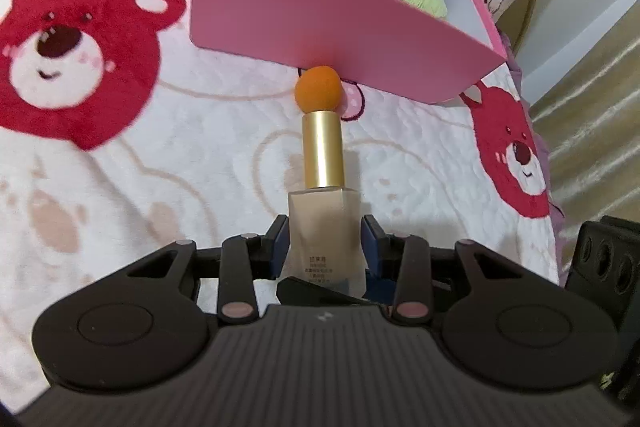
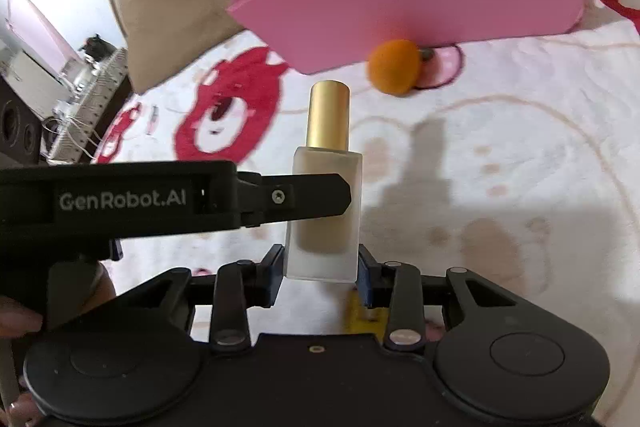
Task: Organize objects
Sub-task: 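Carry the foundation bottle into the pink box and lower it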
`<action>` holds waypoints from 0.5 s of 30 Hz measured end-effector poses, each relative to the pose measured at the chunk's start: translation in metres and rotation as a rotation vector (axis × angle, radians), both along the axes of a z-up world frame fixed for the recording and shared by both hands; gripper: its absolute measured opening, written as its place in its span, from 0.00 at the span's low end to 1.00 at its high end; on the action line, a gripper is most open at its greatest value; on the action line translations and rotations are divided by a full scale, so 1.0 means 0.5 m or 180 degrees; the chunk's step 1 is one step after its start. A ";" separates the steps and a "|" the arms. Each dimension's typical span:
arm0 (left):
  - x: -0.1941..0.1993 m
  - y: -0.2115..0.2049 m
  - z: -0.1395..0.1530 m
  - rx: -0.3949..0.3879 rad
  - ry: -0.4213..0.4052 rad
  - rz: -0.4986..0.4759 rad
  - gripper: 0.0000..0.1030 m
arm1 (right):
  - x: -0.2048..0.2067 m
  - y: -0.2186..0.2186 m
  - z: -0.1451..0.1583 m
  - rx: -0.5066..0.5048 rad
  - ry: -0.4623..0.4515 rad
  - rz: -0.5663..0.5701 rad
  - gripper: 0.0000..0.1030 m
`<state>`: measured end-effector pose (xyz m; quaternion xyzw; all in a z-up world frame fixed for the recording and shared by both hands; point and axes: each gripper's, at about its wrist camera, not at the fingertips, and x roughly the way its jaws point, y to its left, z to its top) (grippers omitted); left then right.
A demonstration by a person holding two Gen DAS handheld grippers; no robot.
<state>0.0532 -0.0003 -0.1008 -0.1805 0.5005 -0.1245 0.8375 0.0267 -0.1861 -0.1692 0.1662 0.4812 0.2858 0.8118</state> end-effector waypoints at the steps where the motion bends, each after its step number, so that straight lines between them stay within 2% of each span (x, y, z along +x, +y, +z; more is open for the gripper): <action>1: -0.001 0.005 0.014 0.0010 0.0006 -0.0003 0.36 | -0.007 0.007 0.014 -0.0004 -0.0055 -0.0033 0.41; 6: 0.010 0.023 0.112 0.0063 -0.0082 -0.0098 0.36 | -0.019 0.037 0.103 0.0051 -0.0299 -0.0231 0.41; 10: 0.036 0.038 0.197 0.0066 -0.0111 -0.0212 0.36 | -0.003 0.053 0.185 -0.0040 -0.0462 -0.0211 0.41; 12: 0.050 0.040 0.243 0.0134 -0.0154 -0.0237 0.36 | 0.017 0.058 0.221 0.0049 -0.0492 -0.0205 0.41; 15: 0.075 0.044 0.299 0.0221 -0.0234 -0.0290 0.36 | 0.046 0.070 0.272 0.0013 -0.0592 -0.0169 0.41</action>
